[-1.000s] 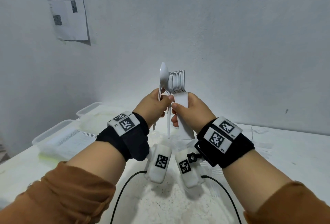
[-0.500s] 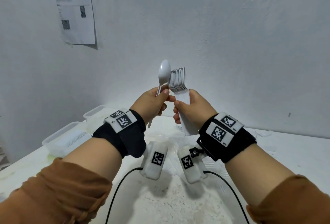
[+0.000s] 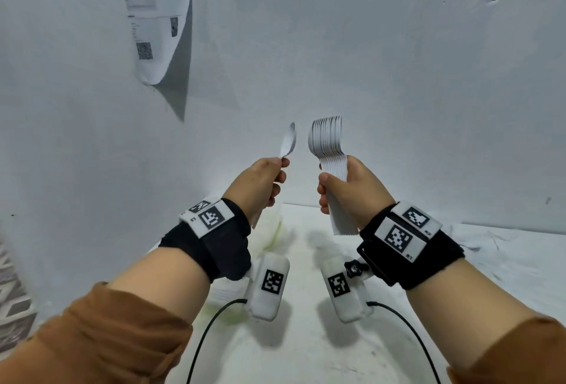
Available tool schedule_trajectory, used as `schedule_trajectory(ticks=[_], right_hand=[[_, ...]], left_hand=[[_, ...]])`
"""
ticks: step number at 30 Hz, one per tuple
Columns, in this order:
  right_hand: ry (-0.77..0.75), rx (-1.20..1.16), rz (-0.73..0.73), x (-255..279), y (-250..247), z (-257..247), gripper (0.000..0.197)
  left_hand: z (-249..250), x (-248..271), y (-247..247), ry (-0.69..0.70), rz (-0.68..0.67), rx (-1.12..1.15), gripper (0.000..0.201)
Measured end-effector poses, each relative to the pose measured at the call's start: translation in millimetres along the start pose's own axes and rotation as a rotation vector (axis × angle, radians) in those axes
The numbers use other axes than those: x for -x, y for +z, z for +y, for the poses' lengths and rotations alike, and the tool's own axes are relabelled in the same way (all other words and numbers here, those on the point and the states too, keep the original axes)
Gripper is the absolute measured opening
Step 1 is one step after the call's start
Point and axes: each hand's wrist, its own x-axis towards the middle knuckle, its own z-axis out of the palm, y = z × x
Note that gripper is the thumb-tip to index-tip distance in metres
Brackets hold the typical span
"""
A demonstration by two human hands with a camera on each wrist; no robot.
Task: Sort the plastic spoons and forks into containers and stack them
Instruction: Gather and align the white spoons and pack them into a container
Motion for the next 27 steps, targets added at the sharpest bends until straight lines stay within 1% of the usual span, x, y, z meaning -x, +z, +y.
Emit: schedule_trajectory(ticks=[4, 8, 13, 15, 17, 19, 22, 25, 27], right_hand=[[0.007, -0.014, -0.013, 1, 33, 4, 0.01], [0.005, -0.007, -0.023, 1, 69, 2, 0.014], [-0.007, 0.056, -0.048, -1, 108, -5, 0.017], [-0.01, 0.099, -0.063, -2, 122, -6, 0.013], [-0.011, 0.152, -0.074, -4, 135, -5, 0.009], [-0.012, 0.197, -0.075, -6, 143, -3, 0.012], [-0.01, 0.236, -0.067, -10, 152, -3, 0.013], [0.004, 0.239, -0.072, -14, 155, -5, 0.014], [-0.01, 0.294, -0.074, -19, 153, -7, 0.016]], left_hand=[[-7, -8, -40, 0.001, 0.025, -0.039, 0.012], [-9, -13, -78, 0.008, -0.037, -0.046, 0.008], [-7, -18, -117, 0.025, -0.123, -0.114, 0.014], [-6, -18, -129, 0.023, -0.149, -0.148, 0.016], [-7, -19, -138, 0.023, -0.173, -0.174, 0.016], [-8, -20, -143, 0.025, -0.192, -0.179, 0.016], [-10, -20, -146, 0.022, -0.219, -0.149, 0.016], [-9, -20, -145, 0.027, -0.22, -0.114, 0.016], [-6, -23, -143, 0.031, -0.211, -0.102, 0.016]])
